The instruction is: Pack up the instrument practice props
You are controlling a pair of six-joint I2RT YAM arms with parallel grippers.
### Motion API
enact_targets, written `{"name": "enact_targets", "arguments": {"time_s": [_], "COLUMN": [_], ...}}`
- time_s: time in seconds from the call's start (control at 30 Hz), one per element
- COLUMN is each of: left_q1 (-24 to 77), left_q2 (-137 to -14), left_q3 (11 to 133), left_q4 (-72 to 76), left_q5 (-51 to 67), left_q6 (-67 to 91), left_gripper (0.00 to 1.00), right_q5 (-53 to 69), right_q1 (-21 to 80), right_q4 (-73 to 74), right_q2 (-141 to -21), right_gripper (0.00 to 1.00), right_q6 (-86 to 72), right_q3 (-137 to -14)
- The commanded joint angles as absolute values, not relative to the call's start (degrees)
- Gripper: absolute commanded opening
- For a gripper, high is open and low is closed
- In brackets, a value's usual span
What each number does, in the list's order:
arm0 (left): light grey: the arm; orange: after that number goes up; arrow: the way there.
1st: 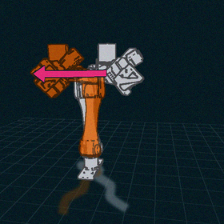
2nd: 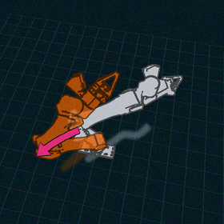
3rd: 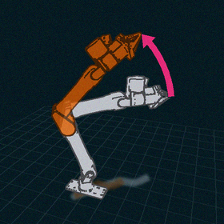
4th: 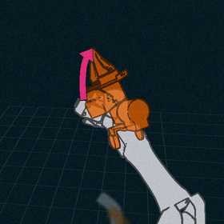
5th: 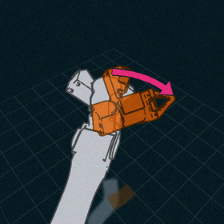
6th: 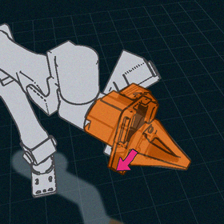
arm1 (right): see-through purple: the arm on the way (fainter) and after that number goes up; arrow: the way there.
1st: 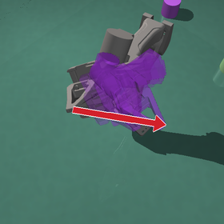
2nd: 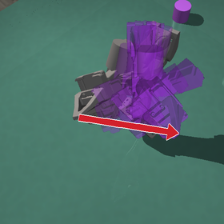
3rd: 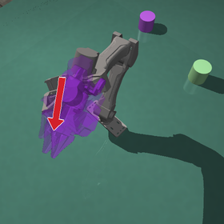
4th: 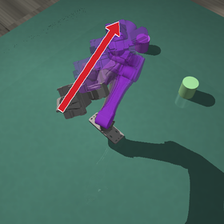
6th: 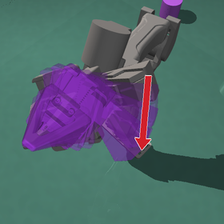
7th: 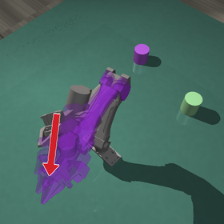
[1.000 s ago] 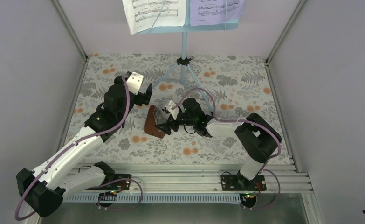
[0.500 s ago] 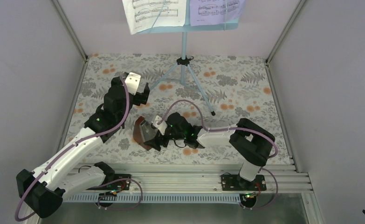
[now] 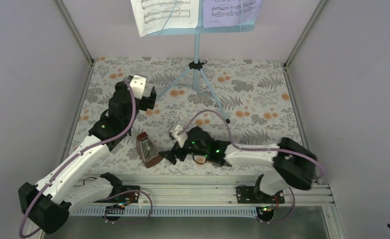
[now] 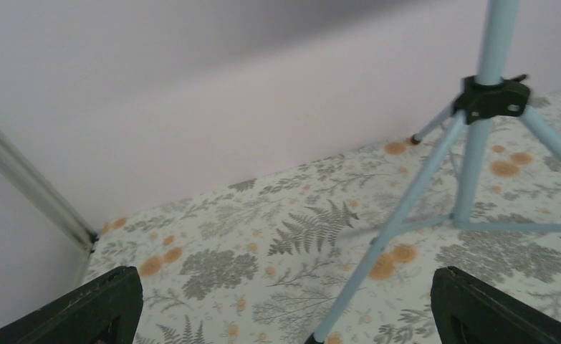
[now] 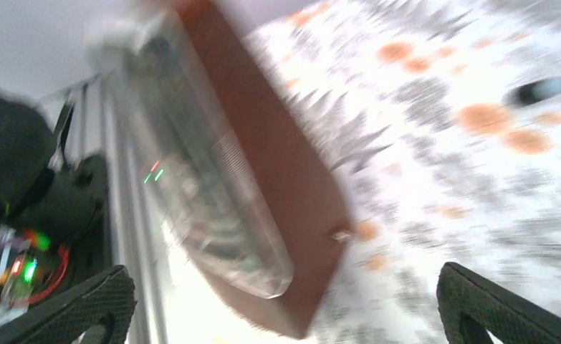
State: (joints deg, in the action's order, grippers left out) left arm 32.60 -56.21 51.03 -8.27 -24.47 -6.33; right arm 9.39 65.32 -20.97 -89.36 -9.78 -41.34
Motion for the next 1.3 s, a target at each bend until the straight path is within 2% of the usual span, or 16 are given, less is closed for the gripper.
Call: {"name": "enact_targets", "arguments": {"time_s": [0.0,0.1,0.23,0.4,0.63,0.9,1.2,1.27], "left_q1": [24.7,17.4,13.8,13.2,13.2,13.2,13.2,13.2], "left_q2": [-53.8,-54.2,-56.5,-57.2,-57.4,-57.4,-57.2,-57.5], "left_q3": [50.7,50.9,52.3,52.2,52.7,52.8,52.9,53.2], "left_q4": [-6.8,-6.3,-6.8,-6.7,-7.9,-8.3,-8.9,-9.1], "left_q5": [-18.1,-7.5,-1.4,1.1,1.0,1.4,1.2,1.5], "left_q6": [-2.1,0.8,2.6,1.9,0.7,0.4,0.0,0.1], "left_gripper": [1.0,1.0,1.0,1.0,1.0,1.0,1.0,1.0], "right_q5": [2.0,1.5,-0.5,3.2,16.0,22.3,25.6,25.5], "right_q1": [57.2,47.7,35.9,25.0,21.5,21.4,21.7,22.0], "right_q4": [-18.5,-14.0,-10.6,-11.1,-23.0,-35.0,-33.2,-31.2], "right_q2": [-76.4,-69.4,-63.7,-68.1,-79.4,-94.3,-110.7,-112.2], "right_gripper": [1.0,1.0,1.0,1.0,0.92,0.8,0.68,0.58], "right_q6": [-11.8,-12.6,-14.1,-15.2,-9.6,-9.6,-7.1,-6.0], "right_q3": [-36.0,-33.1,-33.2,-38.7,-49.4,-66.5,-84.5,-87.7]}}
